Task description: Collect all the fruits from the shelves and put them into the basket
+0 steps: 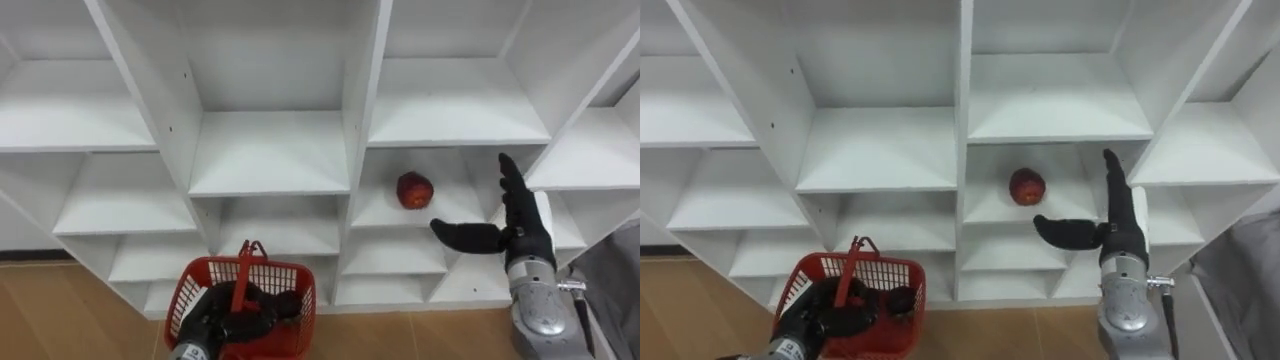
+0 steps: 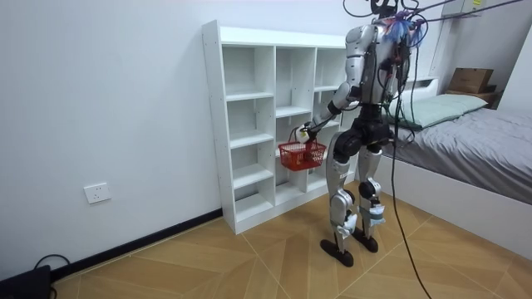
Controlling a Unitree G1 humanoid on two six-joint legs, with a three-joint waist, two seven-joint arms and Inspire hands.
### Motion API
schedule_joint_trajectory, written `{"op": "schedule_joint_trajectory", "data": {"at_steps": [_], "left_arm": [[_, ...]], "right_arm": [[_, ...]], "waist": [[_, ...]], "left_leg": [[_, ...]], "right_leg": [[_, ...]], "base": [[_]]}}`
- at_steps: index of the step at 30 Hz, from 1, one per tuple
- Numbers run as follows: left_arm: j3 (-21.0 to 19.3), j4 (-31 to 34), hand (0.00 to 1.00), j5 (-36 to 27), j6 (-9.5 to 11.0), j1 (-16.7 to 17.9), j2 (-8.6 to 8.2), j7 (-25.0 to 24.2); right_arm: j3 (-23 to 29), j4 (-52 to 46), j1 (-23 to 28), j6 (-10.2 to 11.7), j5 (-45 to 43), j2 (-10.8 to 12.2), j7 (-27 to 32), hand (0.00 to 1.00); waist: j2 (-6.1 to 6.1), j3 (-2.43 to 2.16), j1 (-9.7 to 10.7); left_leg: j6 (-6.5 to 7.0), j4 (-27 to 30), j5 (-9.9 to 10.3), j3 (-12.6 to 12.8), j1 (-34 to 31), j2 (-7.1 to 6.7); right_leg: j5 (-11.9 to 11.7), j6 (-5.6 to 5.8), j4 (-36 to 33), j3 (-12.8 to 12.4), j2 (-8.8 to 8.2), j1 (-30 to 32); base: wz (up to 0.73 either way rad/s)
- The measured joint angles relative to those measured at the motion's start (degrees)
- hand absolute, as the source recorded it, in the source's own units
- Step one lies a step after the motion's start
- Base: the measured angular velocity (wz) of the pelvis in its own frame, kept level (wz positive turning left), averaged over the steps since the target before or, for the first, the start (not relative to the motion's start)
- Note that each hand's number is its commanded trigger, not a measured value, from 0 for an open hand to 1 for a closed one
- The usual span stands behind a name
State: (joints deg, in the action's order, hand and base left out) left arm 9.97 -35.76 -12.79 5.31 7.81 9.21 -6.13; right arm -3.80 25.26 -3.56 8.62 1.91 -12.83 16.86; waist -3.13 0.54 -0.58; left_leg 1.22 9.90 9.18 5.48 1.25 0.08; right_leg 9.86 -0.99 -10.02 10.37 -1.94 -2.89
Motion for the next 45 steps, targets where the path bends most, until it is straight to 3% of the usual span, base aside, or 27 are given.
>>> {"op": "schedule_joint_trajectory", "data": {"at_steps": [4, 10, 15, 19, 30, 35, 41, 45], "left_arm": [[0.32, -0.01, 1.0, 0.05, -0.04, -0.34, 0.22, -1.29], [0.73, -0.21, 1.0, 0.03, -0.33, -0.93, 0.28, -2.31], [1.76, -1.51, 1.0, 0.01, -0.46, -2.69, 0.49, -3.53], [1.91, -1.54, 1.0, 0.03, -0.53, -3.29, 0.56, -4.1], [2.26, -7.6, 1.0, -0.01, -0.98, -5.81, -0.05, -4.68], [2.87, -8.56, 1.0, 0.01, -1.05, -7.67, -0.61, -4.55], [4.87, -10.86, 1.0, -0.04, -1.17, -9.45, -0.92, -4.15], [5.82, -10.86, 1.0, -0.09, -1.19, -10.47, -0.99, -4.11]], "right_arm": [[0.01, 6.49, -5.35, 0.07, 0.98, -0.98, 1.62, 0.0], [-0.71, 13.82, -10.52, 0.11, 1.03, -0.97, 1.94, 0.0], [-2.91, 17.78, -14.61, 0.11, 1.06, -1.14, 1.89, 0.0], [-2.85, 19.99, -17.21, 0.11, 0.21, -1.29, 1.85, 0.0], [-2.79, 25.8, -22.43, 0.11, -0.36, -1.59, 3.05, 0.0], [-2.84, 25.82, -24.24, 0.11, -0.27, -1.59, 3.86, 0.0], [-2.83, 29.21, -24.46, 0.11, -1.85, -1.59, 5.55, 0.0], [-2.83, 30.25, -24.47, 0.11, -1.84, -1.59, 6.24, 0.0]], "waist": [[-1.34, 0.29, -0.26], [-1.71, 0.5, -1.97], [-2.44, 1.19, -3.26], [-2.51, 1.35, -3.22], [-2.23, 1.56, -6.13], [-2.29, 1.7, -6.35], [-2.11, 2.37, -6.41], [-2.0, 2.43, -6.27]], "left_leg": [[0.0, 1.6, -0.01, -1.52, -3.08, -0.39], [0.01, 2.95, -0.01, -1.77, -6.29, 0.02], [0.01, 5.07, 0.0, -2.67, -9.44, 0.14], [0.06, 6.91, 0.0, -3.67, -12.81, 0.14], [0.22, 8.38, -0.15, -3.97, -18.23, 0.1], [0.32, 8.69, -0.23, -4.06, -20.57, 0.03], [0.34, 8.82, -0.24, -4.25, -21.8, -0.05], [0.34, 9.12, -0.26, -4.11, -23.35, 0.07]], "right_leg": [[0.2, 0.03, -0.61, 1.37, -0.43, 1.86], [0.2, 0.03, -2.76, 2.18, -0.7, 5.07], [0.29, -0.14, -3.9, 2.6, -0.73, 7.32], [0.14, -0.47, -4.73, 4.09, -0.9, 9.78], [0.15, -0.63, -6.38, 4.07, -1.08, 15.1], [0.2, -0.67, -7.02, 4.22, -1.31, 17.55], [0.2, -0.67, -6.85, 4.64, -1.4, 18.5], [0.2, -0.67, -7.67, 4.34, -1.39, 20.48]], "base": [[0.21], [0.04], [0.08], [0.15], [0.02], [0.0], [0.01], [-0.02]]}}
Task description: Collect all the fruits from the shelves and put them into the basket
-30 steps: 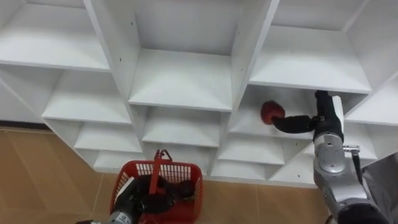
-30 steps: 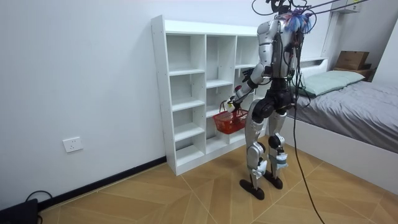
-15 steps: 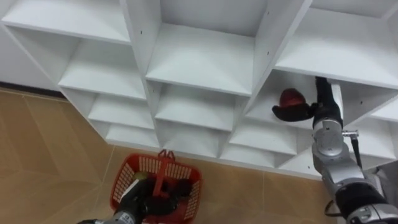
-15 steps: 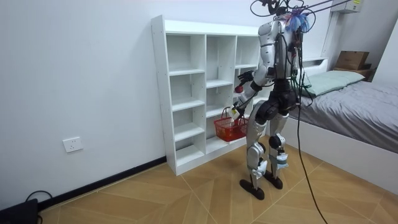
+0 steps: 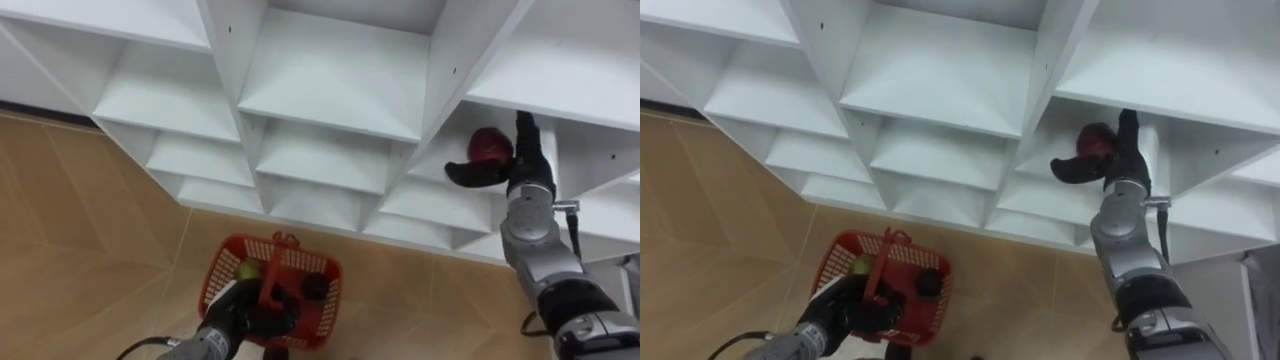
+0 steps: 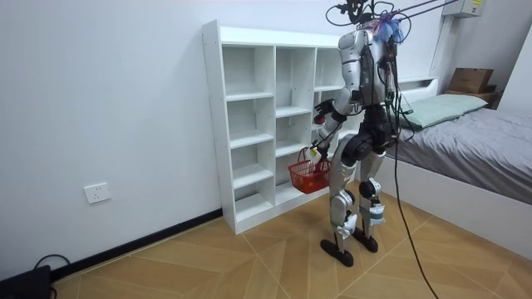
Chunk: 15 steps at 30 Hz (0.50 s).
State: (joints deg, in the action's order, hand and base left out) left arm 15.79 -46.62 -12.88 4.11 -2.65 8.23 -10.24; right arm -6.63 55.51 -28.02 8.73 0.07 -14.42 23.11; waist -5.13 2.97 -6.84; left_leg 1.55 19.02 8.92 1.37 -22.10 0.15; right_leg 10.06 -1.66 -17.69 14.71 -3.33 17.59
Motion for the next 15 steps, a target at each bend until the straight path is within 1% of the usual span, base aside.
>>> {"op": "schedule_joint_trajectory", "data": {"at_steps": [7, 11, 12, 15], "left_arm": [[0.19, -0.67, 1.0, 0.05, -0.2, -0.58, -0.07, -0.13], [0.2, -0.64, 1.0, 0.02, -1.36, -0.61, -0.04, -0.12], [0.16, -0.61, 1.0, 0.02, -1.49, -0.64, -0.17, -0.12], [0.14, -0.56, 1.0, 0.02, -1.68, -0.96, -0.31, -0.02]], "right_arm": [[0.0, 2.31, 0.0, -0.12, -0.44, -0.29, 0.61, 0.0], [-0.01, 2.46, -0.01, -0.93, -0.42, -0.84, 0.73, 0.0], [0.04, 2.46, -0.09, -1.29, -0.42, -1.06, 0.74, 0.0], [0.06, 2.45, -0.82, -1.47, -0.42, -1.45, 0.89, 0.0]], "waist": [[-0.02, 0.01, 0.13], [-0.05, 0.01, 0.12], [-0.06, 0.01, 0.11], [-0.22, 0.03, 0.07]], "left_leg": [[0.05, 0.08, -0.03, 0.39, -0.41, -0.03], [0.29, -0.08, -0.2, 1.27, -0.53, -0.02], [0.37, -0.08, -0.25, 1.6, -0.68, -0.03], [0.64, -0.05, -0.5, 2.69, -1.5, -0.11]], "right_leg": [[0.0, 0.0, -0.27, -0.42, -0.09, 0.65], [0.03, 0.01, -1.2, -0.87, -0.41, 1.54], [0.03, 0.01, -1.35, -1.2, -0.48, 1.87], [0.13, 0.04, -2.9, -2.24, -0.82, 3.79]], "base": [[-0.02], [-0.09], [-0.11], [-0.15]]}}
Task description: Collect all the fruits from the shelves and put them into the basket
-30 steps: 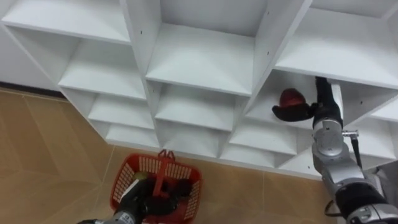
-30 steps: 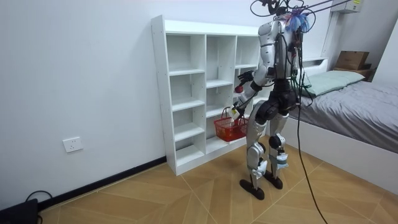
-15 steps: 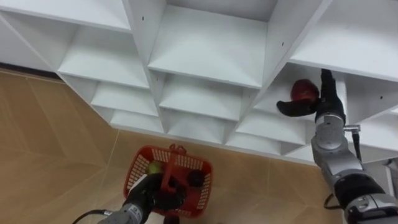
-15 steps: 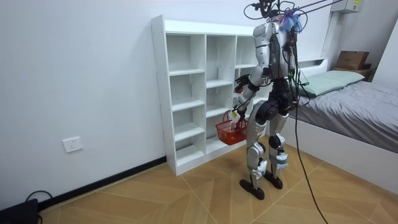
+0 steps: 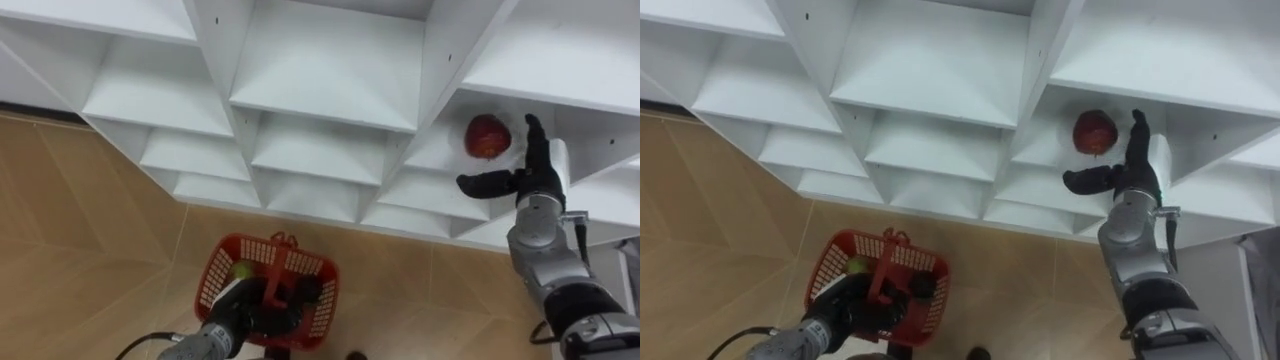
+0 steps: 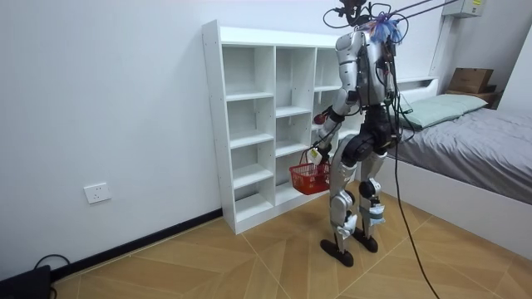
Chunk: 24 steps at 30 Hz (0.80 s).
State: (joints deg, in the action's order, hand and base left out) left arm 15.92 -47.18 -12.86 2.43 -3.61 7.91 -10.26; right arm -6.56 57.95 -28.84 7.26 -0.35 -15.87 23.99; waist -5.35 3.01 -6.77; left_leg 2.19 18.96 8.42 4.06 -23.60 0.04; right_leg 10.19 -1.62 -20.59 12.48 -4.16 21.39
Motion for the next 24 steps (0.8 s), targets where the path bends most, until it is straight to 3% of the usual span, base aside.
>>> {"op": "schedule_joint_trajectory", "data": {"at_steps": [3, 24], "left_arm": [[0.01, 0.02, 1.0, 0.0, -0.07, -0.39, -0.01, 0.01], [0.09, 0.02, 1.0, -1.18, -0.12, -0.75, -0.48, 0.15]], "right_arm": [[0.02, 0.0, -0.57, -1.06, 0.0, -0.06, 0.47, 0.0], [0.0, -0.21, -0.67, -1.93, 0.19, -0.06, 1.42, 0.0]], "waist": [[-0.05, -0.01, 0.01], [-0.23, 0.02, 0.01]], "left_leg": [[0.11, 0.01, -0.27, 0.53, -0.47, -0.04], [0.1, 0.42, -0.37, 0.67, -0.8, -0.15]], "right_leg": [[0.0, -0.02, -0.48, -0.62, -0.08, 0.93], [0.37, -0.19, -1.54, -0.87, -0.33, 1.69]], "base": [[-0.1], [0.0]]}}
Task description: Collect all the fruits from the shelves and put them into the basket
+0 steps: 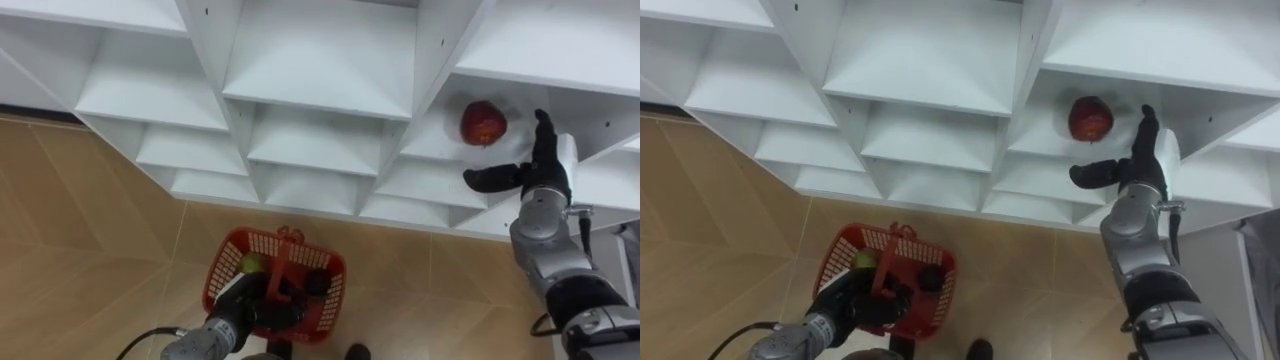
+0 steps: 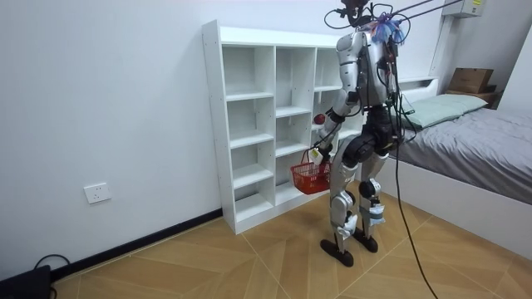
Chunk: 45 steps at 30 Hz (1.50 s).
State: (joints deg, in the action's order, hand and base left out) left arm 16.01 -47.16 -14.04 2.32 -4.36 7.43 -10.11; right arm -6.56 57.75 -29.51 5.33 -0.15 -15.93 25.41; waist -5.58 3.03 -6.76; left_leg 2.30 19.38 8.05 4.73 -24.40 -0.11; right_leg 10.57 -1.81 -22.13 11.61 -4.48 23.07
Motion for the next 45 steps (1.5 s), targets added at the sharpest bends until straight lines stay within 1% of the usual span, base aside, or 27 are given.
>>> {"op": "schedule_joint_trajectory", "data": {"at_steps": [1, 3, 5, 11, 25, 28, 32, 36, 41, 45], "left_arm": [[0.01, -0.01, 1.0, 0.0, 0.0, -0.04, -0.08, 0.08], [-0.03, -0.1, 1.0, 0.0, 0.0, -0.46, -0.12, 0.72], [-0.04, -0.19, 1.0, 0.01, 0.0, -0.79, -0.07, 0.85], [-0.03, -0.15, 1.0, 0.02, 0.0, -1.17, -0.11, 0.88], [0.05, -0.15, 1.0, 0.09, 0.0, -1.78, -0.22, 0.89], [1.08, -0.15, 1.0, 0.09, 0.0, -1.84, -0.16, 0.89], [1.21, -0.16, 1.0, 0.03, 0.0, -1.82, -0.15, 0.89], [1.22, -0.18, 1.0, 0.03, -0.54, -1.82, -0.12, 0.89], [1.26, -0.45, 1.0, 0.03, -0.7, -1.8, -0.21, 0.86], [3.07, -1.97, 1.0, -0.01, -0.7, -2.08, -0.09, 0.94]], "right_arm": [[-0.03, -0.04, -0.05, 0.0, 0.0, 0.0, 0.0, 0.0], [-0.04, -0.04, -0.96, 0.0, -0.06, 0.0, 0.0, 0.0], [-0.03, -0.05, -1.97, 0.0, -0.12, 0.0, 0.0, 0.0], [-0.05, -0.5, -4.33, 0.0, -0.13, 0.0, 0.0, 0.0], [-0.07, -2.33, -4.39, 0.01, -0.17, -0.01, -0.01, 0.0], [-0.07, -2.62, -4.39, 0.08, -0.18, -0.01, 0.01, 0.0], [-0.2, -2.61, -4.38, 0.08, -0.15, -0.01, 0.01, 0.0], [-0.22, -2.6, -4.37, 0.08, -0.09, 0.0, 0.01, 0.0], [-0.34, -2.61, -4.37, 0.08, -0.19, 0.0, 0.2, 0.0], [-1.3, -2.61, -4.38, 0.2, -0.19, -0.16, 2.05, 0.0]], "waist": [[-0.03, 0.02, -0.01], [-0.43, 0.25, -0.04], [-0.64, 0.36, 0.02], [-0.63, 0.35, -0.06], [-0.45, 0.23, -0.26], [-0.42, 0.21, -0.66], [-0.41, 0.21, -0.99], [-0.41, 0.21, -1.0], [-0.41, 0.21, -1.04], [-0.38, 0.2, -1.09]], "left_leg": [[0.0, 0.0, 0.0, 0.05, 0.01, -0.01], [0.04, 0.0, -0.06, 0.48, -0.06, -0.15], [0.06, -0.02, -0.11, 0.69, -0.12, -0.22], [0.08, -0.07, -0.12, 0.69, -0.12, -0.23], [0.08, -0.09, -0.13, 0.67, -0.08, -0.23], [0.07, -0.06, -0.14, 0.66, -0.02, -0.23], [0.07, -0.02, -0.2, 0.58, -0.01, -0.23], [0.08, 0.0, -0.22, 0.58, -0.01, -0.23], [0.03, -0.11, -0.37, 0.55, -0.18, -0.28], [-0.02, 0.03, -0.64, -0.07, -1.33, -0.37]], "right_leg": [[0.03, 0.0, -0.12, -0.09, -0.02, 0.07], [0.39, 0.0, -1.09, -0.46, -0.29, 0.74], [0.52, -0.02, -1.53, -0.62, -0.42, 1.06], [0.52, -0.01, -1.52, -0.62, -0.43, 1.07], [0.51, -0.02, -1.66, -0.55, -0.43, 1.07], [0.51, -0.02, -1.81, -0.51, -0.46, 1.06], [0.5, -0.03, -1.98, -0.45, -0.5, 1.04], [0.5, -0.04, -2.19, -0.43, -0.54, 1.1], [0.5, -0.04, -2.44, -0.41, -0.6, 1.46], [0.48, -0.09, -2.49, 0.14, -0.68, 2.31]], "base": [[-0.04], [-0.06], [-0.02], [0.0], [0.0], [0.0], [0.0], [0.0], [0.0], [0.06]]}}
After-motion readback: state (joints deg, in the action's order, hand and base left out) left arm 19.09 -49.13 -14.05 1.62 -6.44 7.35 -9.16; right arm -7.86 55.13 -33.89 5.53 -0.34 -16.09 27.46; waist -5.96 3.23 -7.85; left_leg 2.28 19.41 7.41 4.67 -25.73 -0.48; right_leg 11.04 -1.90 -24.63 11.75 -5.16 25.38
